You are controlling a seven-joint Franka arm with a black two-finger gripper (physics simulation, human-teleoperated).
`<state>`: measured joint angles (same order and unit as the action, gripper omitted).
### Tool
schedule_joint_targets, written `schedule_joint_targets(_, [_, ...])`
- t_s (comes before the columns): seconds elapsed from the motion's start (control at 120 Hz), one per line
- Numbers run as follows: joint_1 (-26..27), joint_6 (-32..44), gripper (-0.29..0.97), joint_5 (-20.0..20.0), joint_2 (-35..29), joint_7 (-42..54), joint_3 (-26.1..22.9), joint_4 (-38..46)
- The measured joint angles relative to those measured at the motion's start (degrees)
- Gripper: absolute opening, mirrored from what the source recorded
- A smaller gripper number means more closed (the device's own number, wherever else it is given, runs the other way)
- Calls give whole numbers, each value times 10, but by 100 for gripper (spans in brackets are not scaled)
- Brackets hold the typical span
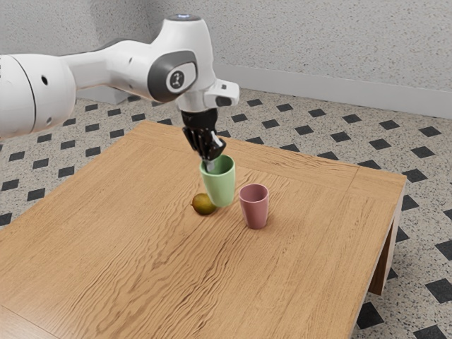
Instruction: Place the left cup onto the right cup
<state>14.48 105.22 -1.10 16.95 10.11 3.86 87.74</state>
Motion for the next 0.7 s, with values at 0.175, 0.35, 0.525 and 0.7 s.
schedule_joint_targets(0.175, [1,-13,-11,4,27,1,-2,-41])
schedule_joint_targets(0.35, [-1,-19,-11,6,55,1,-6,-74])
schedule_joint_targets(0.525, [-4,-22,-11,12,80,2,-14,-101])
schedule_joint_targets(0.7, [-11,-23,-11,18,99,2,-22,-131])
